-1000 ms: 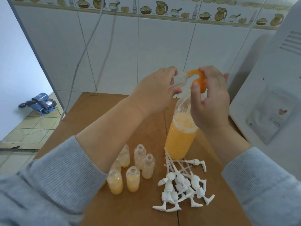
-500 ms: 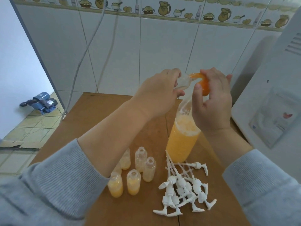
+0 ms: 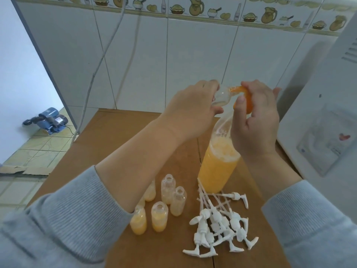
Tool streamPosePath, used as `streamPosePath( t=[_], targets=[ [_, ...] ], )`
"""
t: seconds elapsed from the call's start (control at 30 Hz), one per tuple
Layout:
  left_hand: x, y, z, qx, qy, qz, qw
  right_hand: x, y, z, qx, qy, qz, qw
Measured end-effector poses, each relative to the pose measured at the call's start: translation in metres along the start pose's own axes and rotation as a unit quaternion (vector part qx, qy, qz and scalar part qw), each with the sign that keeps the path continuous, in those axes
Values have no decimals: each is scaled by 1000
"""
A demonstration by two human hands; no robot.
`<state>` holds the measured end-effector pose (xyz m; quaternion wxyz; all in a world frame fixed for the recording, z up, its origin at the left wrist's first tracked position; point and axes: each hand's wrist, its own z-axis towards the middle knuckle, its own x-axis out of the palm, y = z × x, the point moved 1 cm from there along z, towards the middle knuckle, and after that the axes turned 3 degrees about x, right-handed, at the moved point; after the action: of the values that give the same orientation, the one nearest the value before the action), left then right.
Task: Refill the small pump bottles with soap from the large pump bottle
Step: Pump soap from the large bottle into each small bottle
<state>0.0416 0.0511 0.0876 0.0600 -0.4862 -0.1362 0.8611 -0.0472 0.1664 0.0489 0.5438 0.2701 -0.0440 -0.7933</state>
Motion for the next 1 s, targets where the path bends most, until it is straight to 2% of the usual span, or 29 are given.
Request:
streamPosePath(
  t=[0.23,0.43,0.57,0.73,1.0],
  targets=[
    [-12,-3,5,12,-21,-5,1000,-21,-4,23,-43,49,42,997],
    [-4,-5,0,14,-34,-2,999,-5,-4,6,-7,-23,48,999],
    [0,-2,-2,-6,-7,-8,1000,0,-8,1,-4,-2,32,999],
    [-8,-3,-2,0,-16,-8,1000,-10,-1,8,-16,34,29,999],
    [-4,-6,-4,6,-29,3,1000,-5,-2,3,-20,-23,20,999]
  ],
)
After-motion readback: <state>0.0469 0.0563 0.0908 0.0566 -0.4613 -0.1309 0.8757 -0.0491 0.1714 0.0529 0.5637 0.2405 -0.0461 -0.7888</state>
